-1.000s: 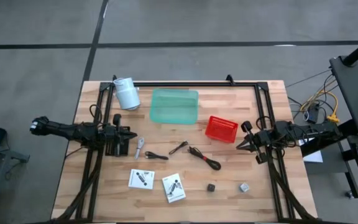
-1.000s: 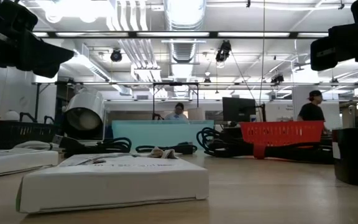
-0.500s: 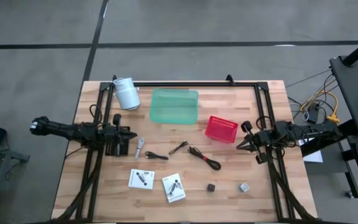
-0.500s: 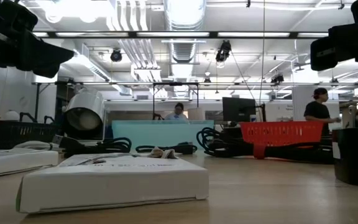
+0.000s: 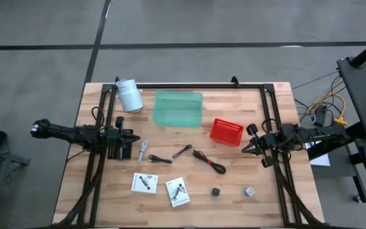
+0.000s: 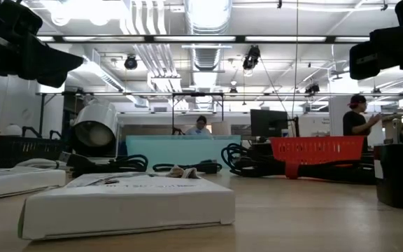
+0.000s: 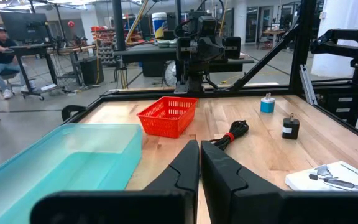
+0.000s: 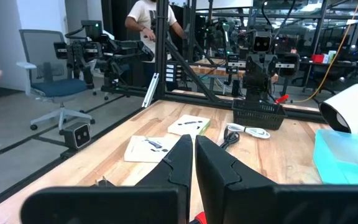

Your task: Pick and place items into bin

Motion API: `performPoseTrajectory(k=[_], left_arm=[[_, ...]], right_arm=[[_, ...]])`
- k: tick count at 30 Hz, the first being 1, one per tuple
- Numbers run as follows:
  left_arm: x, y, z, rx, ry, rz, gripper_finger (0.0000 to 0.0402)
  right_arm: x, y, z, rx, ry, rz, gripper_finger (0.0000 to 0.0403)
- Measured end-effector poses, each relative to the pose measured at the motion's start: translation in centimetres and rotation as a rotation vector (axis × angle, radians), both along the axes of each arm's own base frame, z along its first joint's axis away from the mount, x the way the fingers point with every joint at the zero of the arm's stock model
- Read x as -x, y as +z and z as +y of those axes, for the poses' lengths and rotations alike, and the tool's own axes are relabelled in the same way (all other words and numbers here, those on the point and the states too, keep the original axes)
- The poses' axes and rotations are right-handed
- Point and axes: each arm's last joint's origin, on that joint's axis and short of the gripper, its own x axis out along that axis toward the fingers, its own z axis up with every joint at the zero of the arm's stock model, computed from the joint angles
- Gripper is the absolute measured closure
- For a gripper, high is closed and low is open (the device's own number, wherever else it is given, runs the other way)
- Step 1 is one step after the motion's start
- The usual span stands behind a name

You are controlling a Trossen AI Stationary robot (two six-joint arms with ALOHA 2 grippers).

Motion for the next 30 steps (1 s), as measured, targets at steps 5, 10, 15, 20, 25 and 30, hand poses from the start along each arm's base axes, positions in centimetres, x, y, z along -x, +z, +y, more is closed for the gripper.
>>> performPoseTrajectory(k=[5,10,15,20,25,30], left_arm=[[0.0,0.0,0.0,0.0,0.0,0.0,0.0402],[0.0,0.0,0.0,0.0,0.0,0.0,0.0402],[0.0,0.0,0.0,0.0,0.0,0.0,0.0402],[0.0,0.0,0.0,0.0,0.0,0.0,0.0402],[0.0,0.0,0.0,-0.001,0.0,0.0,0.0402],[0.0,0.0,0.0,0.004,0.0,0.0,0.0402]], right_arm=[[0.0,0.0,0.0,0.0,0.0,0.0,0.0394],[0.0,0.0,0.0,0.001,0.0,-0.001,0.0394],[0.0,0.0,0.0,0.001,0.0,0.0,0.0394],[0.0,0.0,0.0,0.0,0.0,0.0,0.0394],[0.0,0.12,0.0,-0.002,0.0,-0.012,0.0394],[0.01,0.32,0.0,-0.004,0.0,-0.033,0.0394]])
